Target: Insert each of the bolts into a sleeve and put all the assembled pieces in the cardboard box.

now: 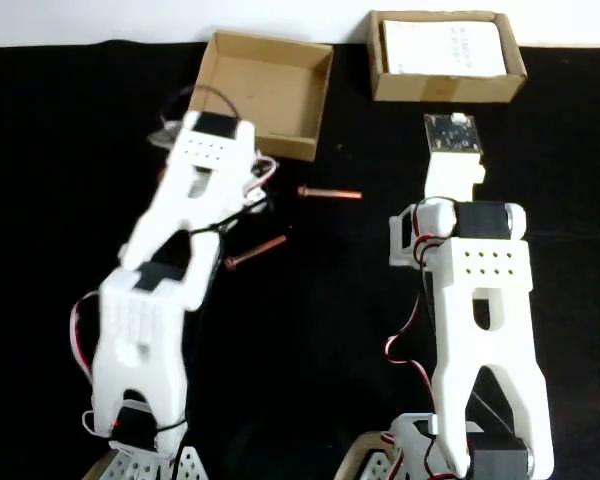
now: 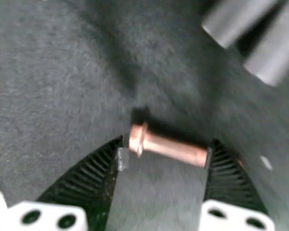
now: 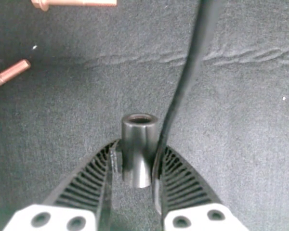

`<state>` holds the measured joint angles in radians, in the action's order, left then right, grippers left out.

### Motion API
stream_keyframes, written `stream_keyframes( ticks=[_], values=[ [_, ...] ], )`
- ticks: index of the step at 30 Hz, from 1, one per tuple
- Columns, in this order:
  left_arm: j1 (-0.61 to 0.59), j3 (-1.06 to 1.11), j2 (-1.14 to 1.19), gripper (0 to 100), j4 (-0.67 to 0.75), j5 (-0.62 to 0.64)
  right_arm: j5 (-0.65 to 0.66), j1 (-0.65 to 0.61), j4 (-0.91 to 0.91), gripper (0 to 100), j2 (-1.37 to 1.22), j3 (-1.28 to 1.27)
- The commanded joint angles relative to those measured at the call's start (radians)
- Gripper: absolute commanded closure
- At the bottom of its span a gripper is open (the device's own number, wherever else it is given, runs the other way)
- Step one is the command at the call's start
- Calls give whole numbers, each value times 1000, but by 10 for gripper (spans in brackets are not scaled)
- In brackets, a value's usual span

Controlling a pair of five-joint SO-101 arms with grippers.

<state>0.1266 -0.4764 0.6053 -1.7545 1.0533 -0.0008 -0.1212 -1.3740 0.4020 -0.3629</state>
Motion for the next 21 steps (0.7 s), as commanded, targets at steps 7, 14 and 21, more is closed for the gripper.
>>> stream_keyframes(
  ticks=[7, 14, 21],
  values=[
    [101, 377, -344, 732, 44, -40, 3, -2, 12, 992, 31, 4],
    [136, 344, -19, 706, 126, -61, 3, -5, 12, 992, 31, 4],
    [-24, 41, 170, 705, 11, -12, 3, -5, 5, 992, 31, 4]
  ],
)
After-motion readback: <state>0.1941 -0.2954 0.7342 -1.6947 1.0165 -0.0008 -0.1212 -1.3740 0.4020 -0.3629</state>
